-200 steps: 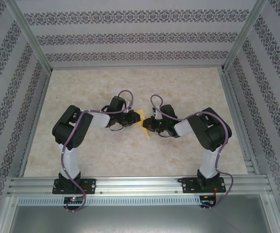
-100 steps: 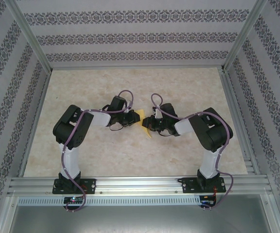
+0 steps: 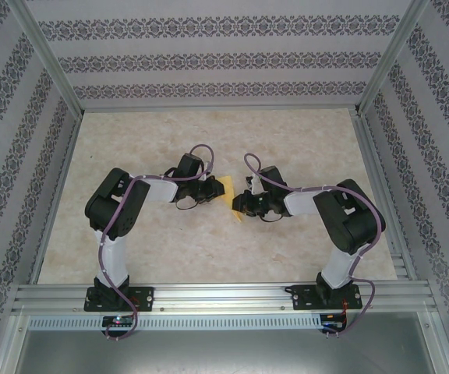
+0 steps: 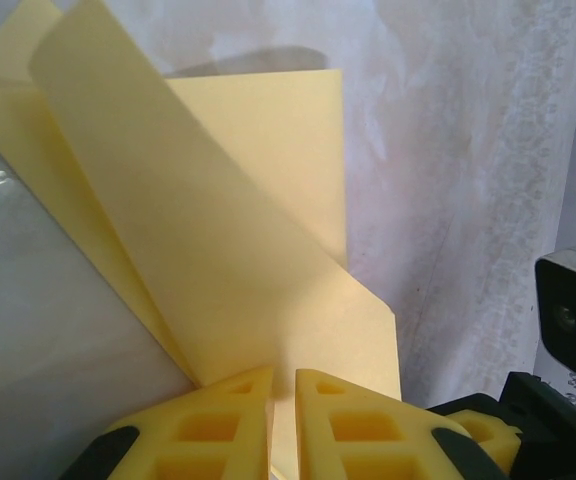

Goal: Fold a paper plane with a square sheet of paper (pick it up from the middle)
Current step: Fold the wing for the fifth time at the center of the table.

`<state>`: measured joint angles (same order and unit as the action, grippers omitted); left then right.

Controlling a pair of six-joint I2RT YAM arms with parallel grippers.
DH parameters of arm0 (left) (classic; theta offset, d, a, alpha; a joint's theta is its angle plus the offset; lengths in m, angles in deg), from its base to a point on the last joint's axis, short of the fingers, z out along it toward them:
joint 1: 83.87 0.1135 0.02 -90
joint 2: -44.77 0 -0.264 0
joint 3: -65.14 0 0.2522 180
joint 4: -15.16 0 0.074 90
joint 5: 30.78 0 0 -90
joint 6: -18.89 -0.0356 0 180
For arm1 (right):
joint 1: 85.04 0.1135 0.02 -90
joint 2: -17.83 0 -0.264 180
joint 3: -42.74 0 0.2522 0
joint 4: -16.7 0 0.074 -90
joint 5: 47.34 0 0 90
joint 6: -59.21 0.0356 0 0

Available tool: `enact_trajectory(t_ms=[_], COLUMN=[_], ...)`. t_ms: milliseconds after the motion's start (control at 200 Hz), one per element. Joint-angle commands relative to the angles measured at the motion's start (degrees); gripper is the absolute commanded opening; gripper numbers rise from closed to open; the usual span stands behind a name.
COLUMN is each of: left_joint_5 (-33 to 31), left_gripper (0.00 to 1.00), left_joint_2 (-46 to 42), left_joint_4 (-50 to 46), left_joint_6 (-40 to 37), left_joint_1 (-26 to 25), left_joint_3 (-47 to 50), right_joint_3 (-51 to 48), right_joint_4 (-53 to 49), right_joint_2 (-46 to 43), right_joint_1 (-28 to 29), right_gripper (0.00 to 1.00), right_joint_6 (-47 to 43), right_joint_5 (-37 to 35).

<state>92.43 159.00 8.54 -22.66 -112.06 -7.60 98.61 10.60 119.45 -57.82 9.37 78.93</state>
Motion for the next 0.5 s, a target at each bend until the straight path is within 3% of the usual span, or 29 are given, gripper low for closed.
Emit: enact_trajectory(t_ms=[0,295,495], left_joint_5=[-4.12,-0.38,4.66], left_gripper=[0.15,0.19,0.24], left_joint_2=[2.48,0.16,-4.52], left_joint_4=[-4.53,-6.40,-1.52], left_joint_6=[-0.82,-2.89,-2.90], left_joint_1=[0.50,0.56,0.18], left_joint_3=[-0.47,-4.28,-3.00], right_joint_3=[0.43,-1.45,-2.33], right_joint_4=[-1.25,2.91,4.94], right_joint_2=[0.52,2.26,2.83], right_joint_1=[-0.42,-0.78,-0.86], right_gripper=[0.15,0.06,0.05], right_joint_6=[-2.29,-0.65,2.17], right_joint_5=[-1.04,-0.17,0.38])
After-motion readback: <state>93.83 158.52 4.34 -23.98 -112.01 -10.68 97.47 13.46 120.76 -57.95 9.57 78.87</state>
